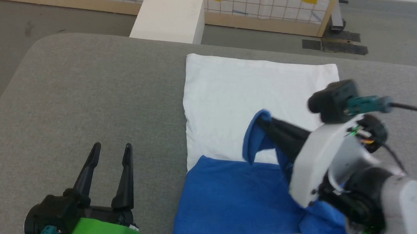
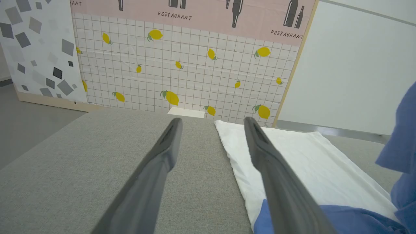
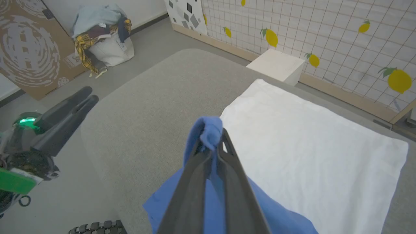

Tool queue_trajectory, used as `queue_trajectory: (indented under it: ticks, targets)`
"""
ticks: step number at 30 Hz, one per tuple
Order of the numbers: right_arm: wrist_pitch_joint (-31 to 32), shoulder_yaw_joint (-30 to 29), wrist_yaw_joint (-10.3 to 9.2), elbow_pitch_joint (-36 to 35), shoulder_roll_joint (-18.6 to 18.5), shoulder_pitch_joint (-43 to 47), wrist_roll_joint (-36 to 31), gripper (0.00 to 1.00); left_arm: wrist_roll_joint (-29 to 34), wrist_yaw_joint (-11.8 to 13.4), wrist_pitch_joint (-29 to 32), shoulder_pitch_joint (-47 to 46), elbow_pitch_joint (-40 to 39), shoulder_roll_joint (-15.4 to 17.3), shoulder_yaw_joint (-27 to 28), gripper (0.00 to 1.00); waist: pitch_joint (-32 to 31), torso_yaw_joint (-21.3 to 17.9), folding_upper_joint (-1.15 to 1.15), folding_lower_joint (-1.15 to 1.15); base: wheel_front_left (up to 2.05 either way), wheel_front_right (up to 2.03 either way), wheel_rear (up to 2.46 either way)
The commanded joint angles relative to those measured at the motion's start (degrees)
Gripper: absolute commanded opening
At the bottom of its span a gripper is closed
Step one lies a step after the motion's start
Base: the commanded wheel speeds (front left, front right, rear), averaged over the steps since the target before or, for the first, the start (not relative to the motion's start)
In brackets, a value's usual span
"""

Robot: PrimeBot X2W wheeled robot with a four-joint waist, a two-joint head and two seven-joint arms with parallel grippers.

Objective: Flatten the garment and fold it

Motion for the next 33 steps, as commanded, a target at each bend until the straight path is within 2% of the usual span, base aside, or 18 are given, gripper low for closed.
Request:
queue_trajectory:
  ticks: [1,9,13,14,15,16,17,21,25,33]
  targets:
    - [-1.3,1.3,-0.09,2.0,-0.1,1.5,-0.4,0.00,-0.8,-0.1,0.2,0.1,0.1,-0.2,-0.2,1.00,1.0,1.2,0.00,0.00,0.00,0.00,0.00]
    - [-10.9,11.6,-0.09,18.1,-2.5,2.7,-3.7,0.00,-1.0,-1.1,-0.2,-2.5,2.1,-1.3,-2.0,1.00,3.3,5.0,0.00,0.00,0.00,0.00,0.00]
    - [-17.2,13.9,-0.09,27.3,-0.5,1.6,-4.7,0.00,-1.3,-1.6,-0.5,-3.6,3.3,-1.7,-2.5,1.00,3.7,6.5,0.00,0.00,0.00,0.00,0.00]
    - [-18.7,14.1,-0.09,29.5,0.3,1.1,-4.9,0.04,-1.3,-1.7,-0.6,-3.8,3.6,-1.7,-2.5,1.00,3.7,6.7,0.00,0.00,0.00,0.00,0.00]
    - [-19.9,14.4,-0.09,31.1,0.6,0.5,-5.3,0.22,-1.3,-1.7,-0.6,-3.9,3.8,-1.8,-2.6,1.00,3.7,6.8,0.00,0.00,0.00,0.00,0.00]
    - [-21.3,15.0,-0.09,32.6,0.9,-0.3,-5.9,0.84,-1.4,-1.7,-0.7,-4.0,3.9,-1.8,-2.6,1.00,3.6,6.9,0.00,0.00,0.00,0.00,0.00]
    - [-22.3,15.0,-0.09,33.6,1.3,-0.7,-5.7,1.00,-1.4,-1.7,-0.7,-4.1,4.1,-1.8,-2.6,1.00,3.6,7.0,0.00,0.00,0.00,0.00,0.00]
    - [-24.3,14.4,-0.09,34.7,2.1,-2.8,-3.5,1.00,-1.4,-1.4,-0.8,-3.8,4.4,-1.6,-2.4,1.00,2.7,6.4,0.00,0.00,0.00,0.00,0.00]
    - [-24.5,10.2,-0.09,30.5,1.0,-3.9,-1.6,1.00,-1.4,-0.9,-0.5,-3.1,3.9,-1.1,-2.0,1.00,1.6,4.8,0.00,0.00,0.00,0.00,0.00]
    - [-25.9,-6.4,-0.09,15.5,-2.8,1.1,-6.7,1.00,-1.2,-0.6,0.4,-2.7,2.5,-0.3,-2.0,1.00,0.5,1.0,0.00,0.00,0.00,0.00,0.00]
